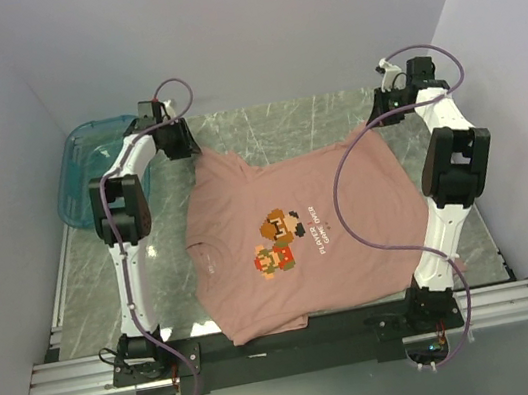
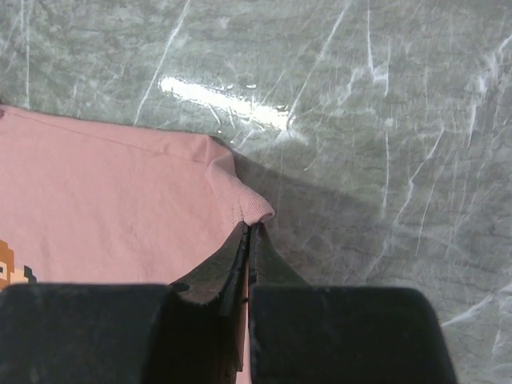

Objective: Fold and stack the t-shirts

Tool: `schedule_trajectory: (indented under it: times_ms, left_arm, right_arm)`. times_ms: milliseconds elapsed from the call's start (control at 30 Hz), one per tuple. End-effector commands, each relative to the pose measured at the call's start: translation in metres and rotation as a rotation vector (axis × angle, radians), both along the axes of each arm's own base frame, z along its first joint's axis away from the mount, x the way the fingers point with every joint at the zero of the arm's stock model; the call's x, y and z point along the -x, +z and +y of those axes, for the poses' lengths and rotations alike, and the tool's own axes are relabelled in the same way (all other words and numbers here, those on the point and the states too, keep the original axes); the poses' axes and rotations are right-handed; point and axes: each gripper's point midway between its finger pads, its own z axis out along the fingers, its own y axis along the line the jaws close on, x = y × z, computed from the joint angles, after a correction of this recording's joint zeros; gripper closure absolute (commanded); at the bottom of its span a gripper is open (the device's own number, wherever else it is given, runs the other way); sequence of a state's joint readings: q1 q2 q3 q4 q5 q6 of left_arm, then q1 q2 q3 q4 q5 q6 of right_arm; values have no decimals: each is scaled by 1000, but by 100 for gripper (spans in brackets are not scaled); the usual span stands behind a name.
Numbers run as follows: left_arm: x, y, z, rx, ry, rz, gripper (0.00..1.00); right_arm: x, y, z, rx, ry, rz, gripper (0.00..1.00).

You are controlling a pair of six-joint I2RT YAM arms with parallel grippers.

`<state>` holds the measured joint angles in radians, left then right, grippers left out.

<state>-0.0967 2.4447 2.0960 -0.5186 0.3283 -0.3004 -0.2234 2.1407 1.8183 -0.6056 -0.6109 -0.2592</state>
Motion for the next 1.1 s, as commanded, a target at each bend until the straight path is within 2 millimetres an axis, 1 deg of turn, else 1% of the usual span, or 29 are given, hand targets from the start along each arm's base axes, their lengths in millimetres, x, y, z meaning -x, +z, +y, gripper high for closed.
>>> schedule_trajectory:
  times_ms: [0, 133, 200, 233, 267, 333, 367, 400, 433, 500, 533, 567, 600, 633, 667, 700, 733, 767, 800, 833, 867, 900, 933, 967, 1000, 1033, 1067]
  left_arm:
    - [-6, 12, -13, 59, -62, -29, 53]
    - [-5, 7, -23, 120, -90, -15, 54]
    - [-5, 3, -27, 137, -102, -10, 57]
    - [-6, 2, -26, 136, -99, -11, 60]
    - [-8, 5, -27, 137, -102, -24, 70]
    - [-8, 9, -26, 132, -100, -39, 80]
    - [-9, 19, -27, 136, -108, -70, 90]
    - [-9, 26, -27, 141, -111, -89, 95]
    - [-10, 46, -28, 146, -117, -130, 100]
    - [-11, 69, -31, 161, -137, -192, 100]
    - [-3, 88, -33, 175, -153, -219, 100]
    - [1, 98, -34, 179, -161, -244, 100]
    - [7, 95, -33, 177, -168, -255, 100]
    - [14, 125, -33, 177, -179, -315, 100]
    - [20, 132, -33, 174, -186, -335, 100]
    - [33, 121, -31, 162, -192, -318, 100]
    - [39, 150, -29, 154, -198, -395, 100]
    - [46, 156, -28, 149, -202, -416, 100]
    - [58, 145, -27, 146, -203, -401, 100]
    - [67, 168, -26, 147, -208, -454, 100]
    - [70, 175, -26, 146, -210, -489, 100]
    - [80, 169, -26, 149, -215, -478, 100]
    - [87, 186, -25, 148, -220, -518, 100]
    - [91, 191, -25, 147, -222, -537, 100]
    - [99, 185, -24, 147, -226, -523, 100]
    - [103, 204, -24, 146, -232, -580, 100]
    - [106, 211, -24, 144, -232, -598, 100]
  right_arm:
    - [-2, 0, -2, 0, 5, -14, 100]
    - [0, -1, -4, 0, 1, -9, 100]
    - [0, -1, -4, 0, 0, -8, 100]
    - [0, -1, -4, -2, 1, -6, 100]
    - [0, 0, -5, -3, 0, -7, 100]
    - [2, -1, -3, -6, 4, -2, 100]
    - [3, 0, -3, -4, 6, -3, 100]
    - [3, 0, -3, -4, 7, -2, 100]
    - [4, 0, -2, -5, 9, 0, 100]
    - [7, 3, -2, -3, 12, -6, 100]
    - [10, 1, -1, -3, 15, 0, 100]
    - [12, 7, 0, -1, 21, -11, 100]
    - [14, 9, 1, 0, 24, -16, 100]
    - [20, 5, 2, -4, 26, -4, 100]
    - [24, 13, 3, 2, 33, -21, 100]
    - [26, 16, 4, 4, 37, -35, 100]
    - [37, 8, 7, -4, 40, -12, 100]
    - [41, 18, 8, 5, 47, -39, 100]
    - [44, 22, 10, 8, 52, -56, 100]
    - [55, 14, 13, 2, 57, -39, 100]
    - [60, 27, 13, 11, 60, -72, 100]
    - [64, 31, 16, 13, 66, -89, 100]
    - [73, 27, 18, 10, 71, -79, 100]
    - [79, 41, 20, 20, 78, -116, 100]
    - [87, 40, 22, 23, 80, -117, 100]
    - [91, 48, 22, 33, 82, -137, 100]
    - [96, 65, 23, 49, 89, -184, 100]
